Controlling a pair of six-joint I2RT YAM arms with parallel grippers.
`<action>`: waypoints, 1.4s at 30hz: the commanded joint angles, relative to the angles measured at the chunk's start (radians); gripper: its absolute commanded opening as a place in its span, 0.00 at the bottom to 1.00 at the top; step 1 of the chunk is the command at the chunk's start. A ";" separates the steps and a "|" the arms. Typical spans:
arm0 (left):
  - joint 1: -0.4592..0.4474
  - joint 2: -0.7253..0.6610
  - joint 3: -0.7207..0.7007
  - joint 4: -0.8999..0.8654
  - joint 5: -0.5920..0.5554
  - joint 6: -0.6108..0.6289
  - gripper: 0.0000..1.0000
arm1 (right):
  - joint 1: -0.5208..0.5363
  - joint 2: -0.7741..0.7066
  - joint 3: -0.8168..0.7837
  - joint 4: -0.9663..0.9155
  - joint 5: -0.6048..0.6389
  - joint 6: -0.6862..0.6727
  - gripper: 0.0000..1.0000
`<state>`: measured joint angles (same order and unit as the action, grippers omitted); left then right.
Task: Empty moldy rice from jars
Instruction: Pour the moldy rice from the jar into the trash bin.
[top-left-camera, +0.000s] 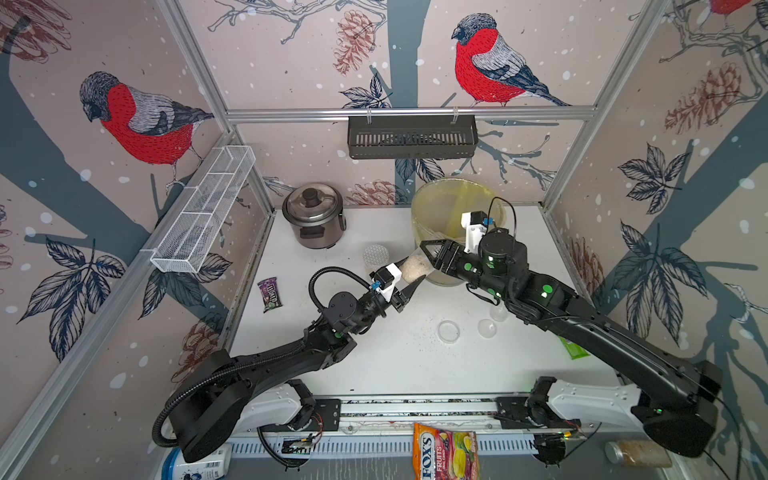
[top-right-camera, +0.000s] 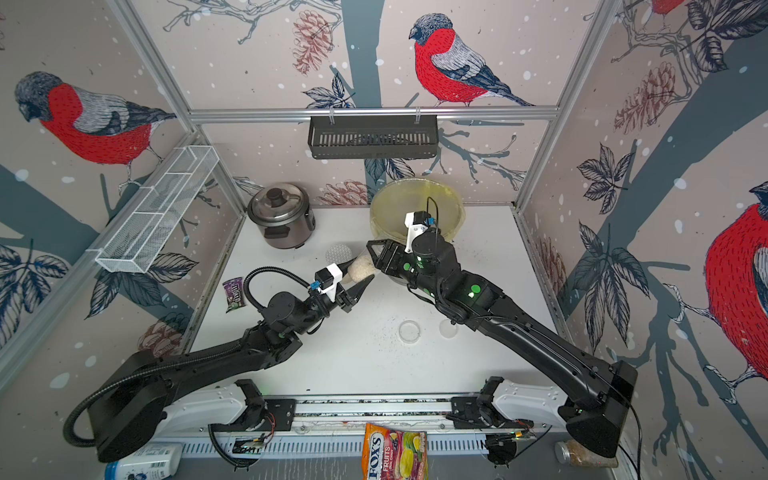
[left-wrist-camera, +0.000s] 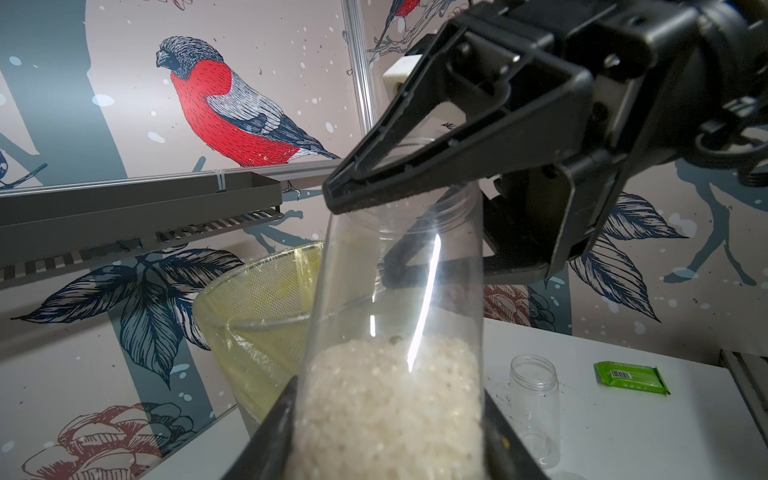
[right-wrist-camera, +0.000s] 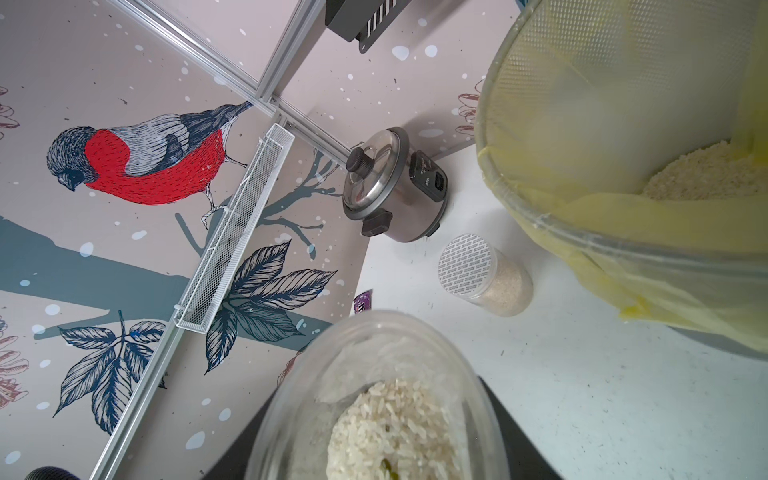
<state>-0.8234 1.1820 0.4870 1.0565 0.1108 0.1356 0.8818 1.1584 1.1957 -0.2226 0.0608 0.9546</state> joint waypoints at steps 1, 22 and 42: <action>0.006 0.005 0.022 0.031 -0.014 -0.012 0.42 | 0.003 -0.002 0.009 0.039 -0.044 0.003 0.39; 0.048 0.016 0.050 0.031 0.014 -0.036 0.33 | -0.040 -0.006 0.036 0.037 -0.040 -0.039 0.87; 0.125 0.091 0.308 -0.307 0.157 0.053 0.30 | -0.364 -0.113 0.117 -0.040 -0.097 -0.113 1.00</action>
<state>-0.7200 1.2621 0.7441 0.8196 0.1932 0.1440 0.5621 1.0668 1.2888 -0.2638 -0.0021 0.8825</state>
